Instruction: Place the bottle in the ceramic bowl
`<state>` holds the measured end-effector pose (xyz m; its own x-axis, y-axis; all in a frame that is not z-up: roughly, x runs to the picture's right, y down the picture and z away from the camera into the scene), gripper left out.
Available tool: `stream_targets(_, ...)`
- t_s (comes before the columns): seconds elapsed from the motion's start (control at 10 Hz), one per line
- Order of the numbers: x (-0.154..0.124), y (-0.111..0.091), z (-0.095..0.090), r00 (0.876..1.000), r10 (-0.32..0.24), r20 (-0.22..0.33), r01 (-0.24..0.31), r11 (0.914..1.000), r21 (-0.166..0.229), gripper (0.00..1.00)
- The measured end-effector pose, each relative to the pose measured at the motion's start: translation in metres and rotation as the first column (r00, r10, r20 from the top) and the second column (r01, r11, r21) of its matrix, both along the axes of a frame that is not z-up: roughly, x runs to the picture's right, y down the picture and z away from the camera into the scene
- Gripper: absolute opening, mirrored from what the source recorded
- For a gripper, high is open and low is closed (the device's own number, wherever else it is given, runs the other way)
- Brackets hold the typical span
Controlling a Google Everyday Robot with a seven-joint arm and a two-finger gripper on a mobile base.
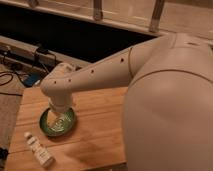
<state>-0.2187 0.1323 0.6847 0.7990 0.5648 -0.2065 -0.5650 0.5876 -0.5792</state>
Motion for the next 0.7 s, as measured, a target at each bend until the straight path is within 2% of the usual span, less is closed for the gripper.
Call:
stream_targets(0.3, -0.025, 0.026, -0.004, 0.999, -0.042, 0.025, 0.043, 0.9982, -0.042, 0.8)
stream_targets(0.7, -0.023, 0.025, -0.003, 0.999, -0.039, 0.02, 0.04, 0.9984, -0.04, 0.8)
